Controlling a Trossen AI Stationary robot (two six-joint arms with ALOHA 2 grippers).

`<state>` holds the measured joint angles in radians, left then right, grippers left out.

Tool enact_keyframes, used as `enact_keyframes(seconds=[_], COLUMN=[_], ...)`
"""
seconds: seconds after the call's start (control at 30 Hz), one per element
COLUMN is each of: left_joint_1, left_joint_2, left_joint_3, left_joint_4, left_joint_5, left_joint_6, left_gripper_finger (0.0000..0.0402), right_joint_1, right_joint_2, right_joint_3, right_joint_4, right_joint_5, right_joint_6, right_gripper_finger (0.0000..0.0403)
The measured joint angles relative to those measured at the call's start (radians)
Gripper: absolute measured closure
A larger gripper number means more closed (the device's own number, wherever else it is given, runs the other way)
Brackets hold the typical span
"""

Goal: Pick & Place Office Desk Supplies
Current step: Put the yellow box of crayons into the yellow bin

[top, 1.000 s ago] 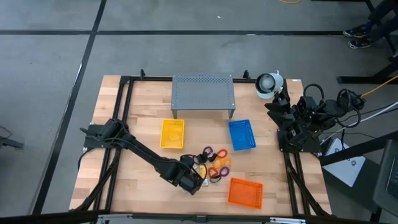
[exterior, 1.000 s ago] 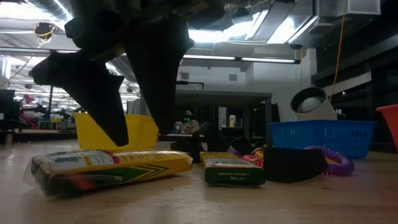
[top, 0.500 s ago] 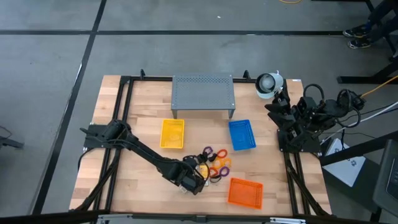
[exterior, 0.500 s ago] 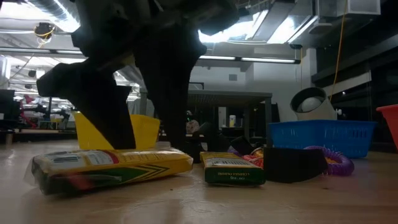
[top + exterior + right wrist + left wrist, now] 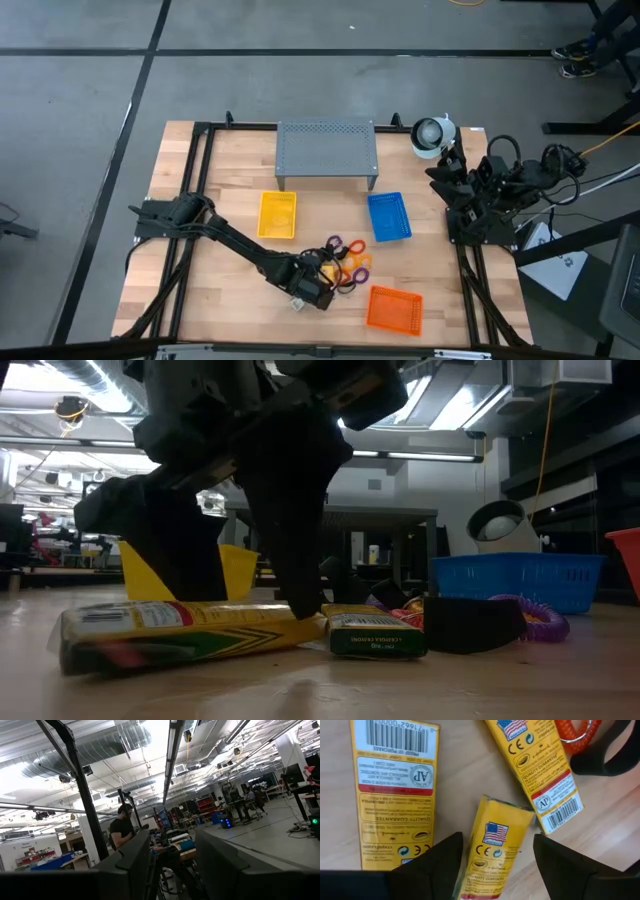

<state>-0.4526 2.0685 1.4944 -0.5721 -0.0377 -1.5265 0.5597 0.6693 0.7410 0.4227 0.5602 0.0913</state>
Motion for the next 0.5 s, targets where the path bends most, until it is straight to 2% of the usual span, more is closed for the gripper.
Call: enact_keyframes(seconds=[0.27,0.5], left_joint_1=[-0.004,-0.003], left_joint_2=[0.023,0.028], left_joint_3=[0.002,0.003], left_joint_4=[0.015,-0.005], left_joint_5=[0.095,0.088], left_joint_6=[0.015,0.078], left_gripper_finger=[0.0157,0.0158], right_joint_1=[0.0,-0.002], right_joint_2=[0.0,0.0], right_joint_3=[0.0,0.0], right_joint_4=[-0.012,-0.012], right_joint_5=[0.0,0.0], right_joint_6=[-0.014,-0.028], right_gripper_finger=[0.0243,0.0243])
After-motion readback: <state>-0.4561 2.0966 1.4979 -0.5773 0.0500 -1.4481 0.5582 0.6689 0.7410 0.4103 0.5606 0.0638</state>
